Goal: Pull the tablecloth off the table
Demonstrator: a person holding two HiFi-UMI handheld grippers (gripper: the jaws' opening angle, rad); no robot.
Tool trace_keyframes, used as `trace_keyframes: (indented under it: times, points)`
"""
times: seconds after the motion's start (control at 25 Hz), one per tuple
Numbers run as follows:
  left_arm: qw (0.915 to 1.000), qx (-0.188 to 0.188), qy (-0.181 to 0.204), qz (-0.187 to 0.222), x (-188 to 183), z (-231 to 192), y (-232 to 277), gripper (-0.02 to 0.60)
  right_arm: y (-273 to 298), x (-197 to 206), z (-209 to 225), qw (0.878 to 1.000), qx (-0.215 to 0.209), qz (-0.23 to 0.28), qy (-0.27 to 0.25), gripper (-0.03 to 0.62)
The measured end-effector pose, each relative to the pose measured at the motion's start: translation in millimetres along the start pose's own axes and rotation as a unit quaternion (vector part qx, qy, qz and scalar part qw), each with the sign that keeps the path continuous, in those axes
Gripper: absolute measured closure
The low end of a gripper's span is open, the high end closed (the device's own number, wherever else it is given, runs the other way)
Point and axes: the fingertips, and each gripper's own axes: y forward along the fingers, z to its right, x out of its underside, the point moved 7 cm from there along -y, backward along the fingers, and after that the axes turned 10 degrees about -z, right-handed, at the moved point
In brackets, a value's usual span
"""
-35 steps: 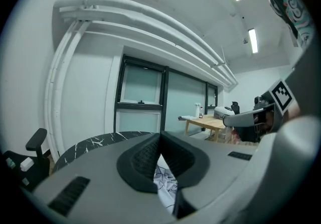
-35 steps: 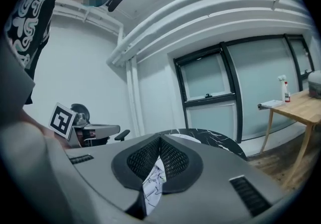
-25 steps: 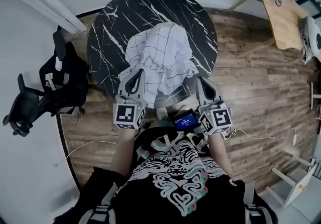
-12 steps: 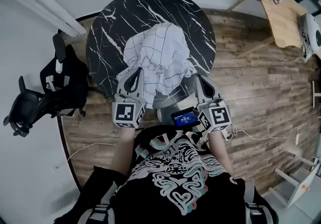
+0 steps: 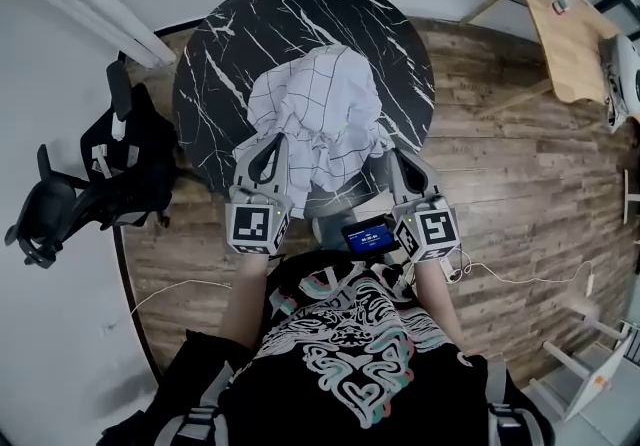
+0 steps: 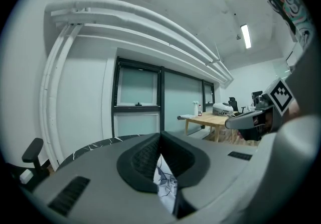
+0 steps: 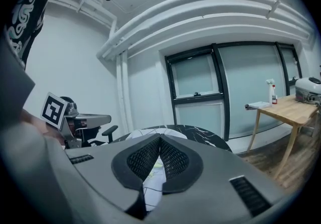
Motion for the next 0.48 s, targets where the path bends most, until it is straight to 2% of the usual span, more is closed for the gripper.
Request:
trace_keyframes:
  times: [0.48]
  points:
    - [0.9987, -0.027, 0.017, -0.039, 19, -15, 19, 0.56, 41, 8, 10, 0.999, -0.021, -0.032, 0.006, 0.574]
